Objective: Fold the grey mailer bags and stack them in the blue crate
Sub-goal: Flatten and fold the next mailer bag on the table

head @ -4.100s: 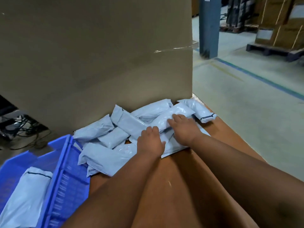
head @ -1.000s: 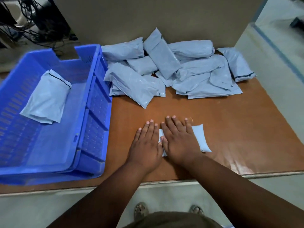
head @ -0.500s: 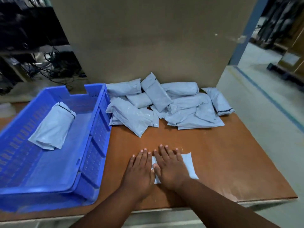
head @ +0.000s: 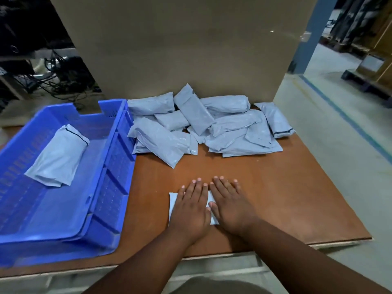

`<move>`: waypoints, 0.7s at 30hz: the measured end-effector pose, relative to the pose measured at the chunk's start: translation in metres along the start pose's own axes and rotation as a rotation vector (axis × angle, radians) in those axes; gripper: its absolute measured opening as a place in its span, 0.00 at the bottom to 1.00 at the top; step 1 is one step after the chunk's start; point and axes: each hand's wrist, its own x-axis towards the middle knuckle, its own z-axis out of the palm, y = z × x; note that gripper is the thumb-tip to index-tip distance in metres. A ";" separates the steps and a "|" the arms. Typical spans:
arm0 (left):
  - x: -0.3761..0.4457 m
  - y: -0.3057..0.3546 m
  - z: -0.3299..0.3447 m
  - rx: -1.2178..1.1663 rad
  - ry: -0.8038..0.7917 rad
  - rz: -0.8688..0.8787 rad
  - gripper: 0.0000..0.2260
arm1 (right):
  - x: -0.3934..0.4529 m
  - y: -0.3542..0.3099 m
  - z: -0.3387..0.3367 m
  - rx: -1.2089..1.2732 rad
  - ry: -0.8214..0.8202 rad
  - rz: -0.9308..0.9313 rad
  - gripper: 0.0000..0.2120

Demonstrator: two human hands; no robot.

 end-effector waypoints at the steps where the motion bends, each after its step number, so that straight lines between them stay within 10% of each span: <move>1: 0.000 0.000 0.002 0.000 0.008 0.007 0.31 | -0.001 0.001 0.004 -0.003 0.013 0.001 0.33; 21: -0.001 -0.010 0.000 -0.046 -0.048 0.011 0.32 | 0.003 0.007 0.000 0.057 -0.027 -0.045 0.33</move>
